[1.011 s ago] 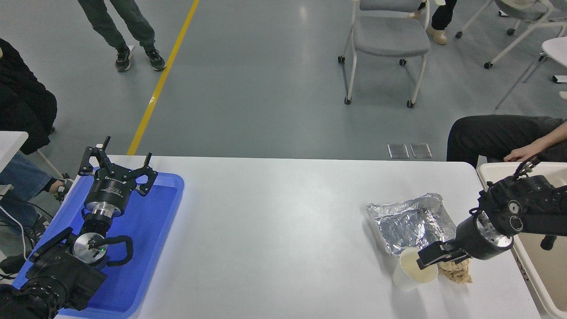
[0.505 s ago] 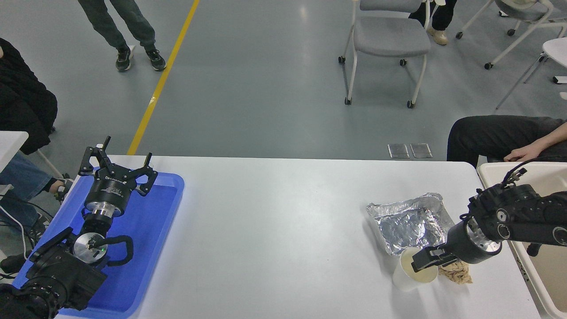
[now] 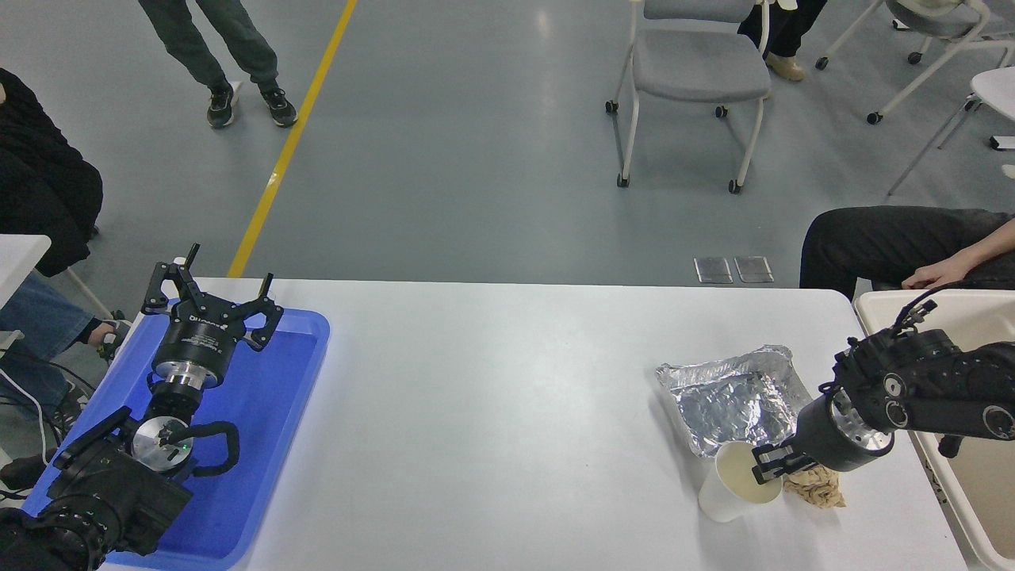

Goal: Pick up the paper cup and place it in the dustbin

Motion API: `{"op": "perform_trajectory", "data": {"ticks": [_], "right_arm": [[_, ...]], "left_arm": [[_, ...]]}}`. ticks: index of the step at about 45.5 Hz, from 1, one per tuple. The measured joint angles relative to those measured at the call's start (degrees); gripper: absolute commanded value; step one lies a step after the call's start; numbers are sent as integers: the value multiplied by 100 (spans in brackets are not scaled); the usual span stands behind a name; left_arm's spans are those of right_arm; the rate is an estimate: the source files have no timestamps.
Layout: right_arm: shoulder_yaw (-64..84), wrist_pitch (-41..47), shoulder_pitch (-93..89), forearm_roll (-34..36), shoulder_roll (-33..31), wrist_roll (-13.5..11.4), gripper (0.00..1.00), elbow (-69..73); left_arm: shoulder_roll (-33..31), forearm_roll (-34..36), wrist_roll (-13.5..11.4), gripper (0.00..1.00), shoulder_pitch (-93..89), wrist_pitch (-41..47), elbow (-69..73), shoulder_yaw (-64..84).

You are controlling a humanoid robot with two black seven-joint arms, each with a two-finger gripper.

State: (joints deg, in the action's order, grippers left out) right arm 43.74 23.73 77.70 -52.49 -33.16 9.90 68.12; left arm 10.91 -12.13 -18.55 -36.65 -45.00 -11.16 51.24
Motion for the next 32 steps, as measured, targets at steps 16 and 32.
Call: {"op": "perform_trajectory", "data": {"ticks": [16,32], "right_arm": [[649,395,1368,238,-373,-17,0,717],[2145,1406,4669,674,-529,-22,0,1922]], "left_arm": [[-1,0,0,100,-1,0,-1,0],[11,2,1,100,6,0,-1,-1]]}}
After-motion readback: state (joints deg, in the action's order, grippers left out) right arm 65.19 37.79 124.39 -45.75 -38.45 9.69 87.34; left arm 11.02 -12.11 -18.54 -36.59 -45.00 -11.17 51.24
